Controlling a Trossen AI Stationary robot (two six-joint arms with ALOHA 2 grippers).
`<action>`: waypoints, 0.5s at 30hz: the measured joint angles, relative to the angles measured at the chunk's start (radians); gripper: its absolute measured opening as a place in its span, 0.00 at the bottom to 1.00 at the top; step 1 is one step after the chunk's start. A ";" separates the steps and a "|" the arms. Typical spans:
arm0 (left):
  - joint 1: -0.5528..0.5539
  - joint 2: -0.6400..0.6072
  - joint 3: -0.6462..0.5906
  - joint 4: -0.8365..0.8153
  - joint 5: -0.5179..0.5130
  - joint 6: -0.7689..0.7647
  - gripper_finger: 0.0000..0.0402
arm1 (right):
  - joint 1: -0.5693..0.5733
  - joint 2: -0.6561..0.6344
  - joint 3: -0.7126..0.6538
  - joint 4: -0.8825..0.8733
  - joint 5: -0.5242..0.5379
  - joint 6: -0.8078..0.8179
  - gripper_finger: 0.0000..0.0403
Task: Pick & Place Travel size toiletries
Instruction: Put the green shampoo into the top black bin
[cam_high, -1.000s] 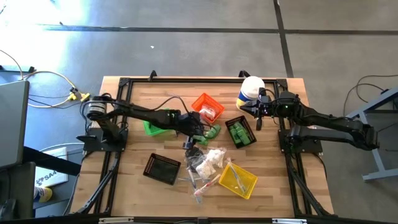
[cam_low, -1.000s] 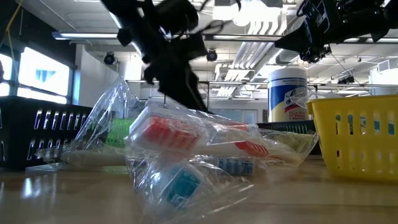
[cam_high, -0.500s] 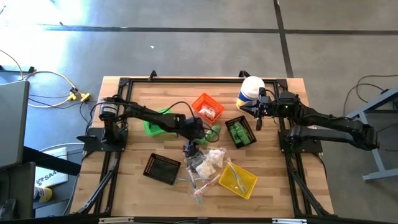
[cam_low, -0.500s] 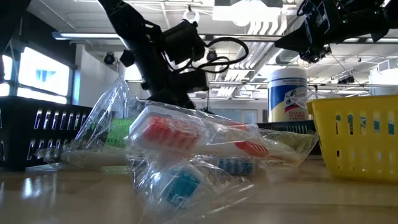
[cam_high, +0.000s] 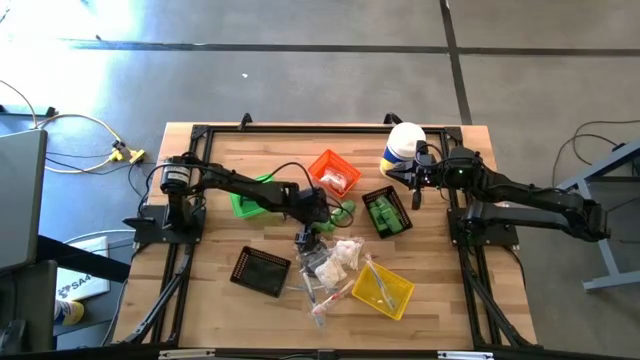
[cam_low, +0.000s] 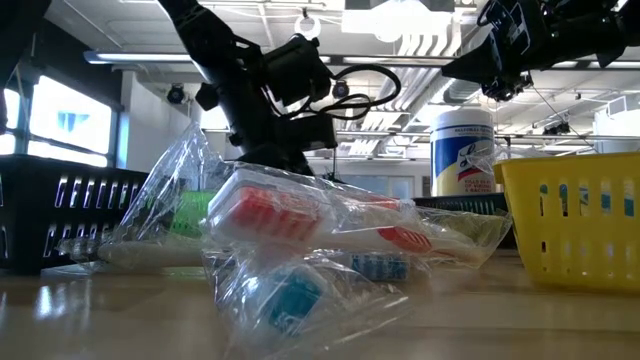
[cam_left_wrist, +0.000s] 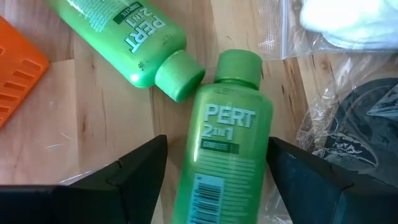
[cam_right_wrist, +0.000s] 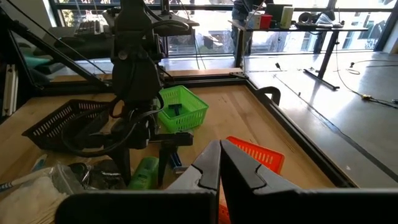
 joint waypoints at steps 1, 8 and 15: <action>0.000 0.000 0.000 0.000 0.000 0.000 0.68 | 0.000 0.000 0.000 0.000 0.000 0.000 0.01; 0.000 0.001 -0.002 -0.001 0.000 0.000 0.68 | 0.000 0.000 0.000 0.000 0.000 0.000 0.01; 0.000 0.001 -0.002 -0.002 0.000 -0.008 0.68 | 0.000 0.000 0.000 0.000 0.000 0.000 0.01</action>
